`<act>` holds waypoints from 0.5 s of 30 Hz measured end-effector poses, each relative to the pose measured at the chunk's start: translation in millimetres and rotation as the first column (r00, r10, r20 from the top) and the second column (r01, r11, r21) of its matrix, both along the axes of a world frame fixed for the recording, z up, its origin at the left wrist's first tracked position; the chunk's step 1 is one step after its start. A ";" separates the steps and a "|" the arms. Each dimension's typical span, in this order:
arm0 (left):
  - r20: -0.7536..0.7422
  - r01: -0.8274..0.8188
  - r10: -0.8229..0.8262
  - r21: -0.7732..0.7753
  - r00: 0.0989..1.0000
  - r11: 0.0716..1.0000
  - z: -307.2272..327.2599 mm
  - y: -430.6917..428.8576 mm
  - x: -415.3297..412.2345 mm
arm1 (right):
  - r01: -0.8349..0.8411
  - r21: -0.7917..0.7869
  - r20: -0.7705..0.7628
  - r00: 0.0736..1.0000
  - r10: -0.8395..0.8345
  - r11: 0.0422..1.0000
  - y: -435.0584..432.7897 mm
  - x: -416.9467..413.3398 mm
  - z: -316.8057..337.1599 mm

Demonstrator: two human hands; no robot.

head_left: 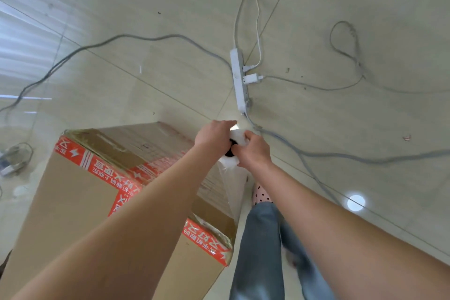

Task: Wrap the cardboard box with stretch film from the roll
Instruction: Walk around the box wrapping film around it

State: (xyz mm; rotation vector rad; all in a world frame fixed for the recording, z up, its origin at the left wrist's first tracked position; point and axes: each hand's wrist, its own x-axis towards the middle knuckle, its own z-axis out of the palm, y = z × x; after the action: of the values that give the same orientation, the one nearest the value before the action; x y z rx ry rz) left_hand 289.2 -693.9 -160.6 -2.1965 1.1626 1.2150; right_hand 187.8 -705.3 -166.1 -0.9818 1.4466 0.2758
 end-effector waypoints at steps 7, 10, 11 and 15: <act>0.048 0.051 -0.053 0.040 0.997 0.998 -2.7 -8.8 2.1 | -0.199 -0.075 0.024 0.979 0.201 0.977 -17.1 3.0 0.1; 0.069 -0.265 0.264 0.004 0.962 0.964 -1.6 -8.1 12.0 | -0.236 -0.088 0.044 0.970 0.240 0.968 -30.3 12.6 5.1; 0.073 -0.372 0.373 -0.017 0.925 0.928 -1.8 -6.9 16.6 | -0.223 -0.103 0.049 0.972 0.229 0.969 -33.7 16.9 5.5; 0.013 -0.777 0.783 -0.116 0.621 0.618 0.9 2.6 28.1 | -0.210 -0.097 0.066 0.974 0.217 0.973 -38.5 37.4 5.6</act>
State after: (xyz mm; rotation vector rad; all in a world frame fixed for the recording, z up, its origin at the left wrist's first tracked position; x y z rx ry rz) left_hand 317.3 -691.3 -159.7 -2.9221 0.1558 1.3723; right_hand 225.2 -743.7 -160.5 -1.2119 1.2939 0.3291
